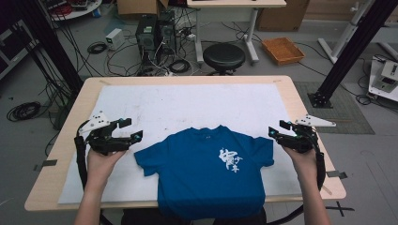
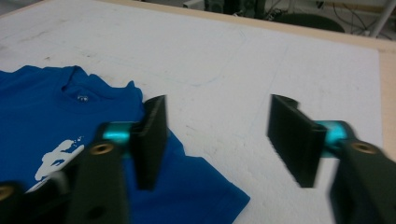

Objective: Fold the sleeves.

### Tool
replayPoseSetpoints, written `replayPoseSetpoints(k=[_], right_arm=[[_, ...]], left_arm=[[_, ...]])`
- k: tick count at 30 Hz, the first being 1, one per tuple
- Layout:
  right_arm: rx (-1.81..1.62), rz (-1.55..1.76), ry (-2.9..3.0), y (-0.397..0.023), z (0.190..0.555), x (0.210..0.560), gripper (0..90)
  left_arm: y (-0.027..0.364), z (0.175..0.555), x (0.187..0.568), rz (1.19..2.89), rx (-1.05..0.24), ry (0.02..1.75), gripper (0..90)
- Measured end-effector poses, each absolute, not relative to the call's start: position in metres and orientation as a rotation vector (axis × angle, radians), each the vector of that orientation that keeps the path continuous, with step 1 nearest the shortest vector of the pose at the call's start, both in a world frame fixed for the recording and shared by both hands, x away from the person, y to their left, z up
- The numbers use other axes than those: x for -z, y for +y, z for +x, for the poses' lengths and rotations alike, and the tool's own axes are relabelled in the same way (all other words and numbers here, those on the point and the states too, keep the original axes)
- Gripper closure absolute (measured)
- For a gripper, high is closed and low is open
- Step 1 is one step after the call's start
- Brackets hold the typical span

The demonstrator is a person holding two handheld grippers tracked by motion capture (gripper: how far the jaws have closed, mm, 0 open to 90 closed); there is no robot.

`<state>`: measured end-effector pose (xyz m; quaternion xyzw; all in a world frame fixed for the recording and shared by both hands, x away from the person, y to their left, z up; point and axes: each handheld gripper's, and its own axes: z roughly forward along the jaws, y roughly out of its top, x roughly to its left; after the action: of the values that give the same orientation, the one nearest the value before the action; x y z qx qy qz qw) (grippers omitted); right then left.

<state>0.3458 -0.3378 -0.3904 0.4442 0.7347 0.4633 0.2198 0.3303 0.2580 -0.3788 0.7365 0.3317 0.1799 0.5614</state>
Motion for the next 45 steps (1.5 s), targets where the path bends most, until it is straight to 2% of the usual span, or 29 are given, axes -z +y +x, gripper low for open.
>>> replayPoseSetpoints(k=[16,27,36,40,45], right_arm=[[-1.287,1.286,2.065,-0.335,0.353,0.392,26.9],[-1.282,1.288,2.067,-0.331,0.355,0.394,27.4],[-1.279,1.284,2.068,-0.331,0.355,0.393,28.3],[-1.277,1.284,2.069,-0.331,0.355,0.394,28.4],[-1.276,1.284,2.070,-0.331,0.355,0.394,28.6]], left_arm=[[0.252,0.331,0.390,1.810,-0.406,0.794,26.6],[0.264,0.336,0.411,1.877,-0.307,0.899,46.5],[0.277,0.340,0.436,1.940,-0.194,1.001,50.2],[0.274,0.341,0.438,1.970,-0.190,1.008,51.9],[0.271,0.341,0.441,2.007,-0.166,1.049,58.4]])
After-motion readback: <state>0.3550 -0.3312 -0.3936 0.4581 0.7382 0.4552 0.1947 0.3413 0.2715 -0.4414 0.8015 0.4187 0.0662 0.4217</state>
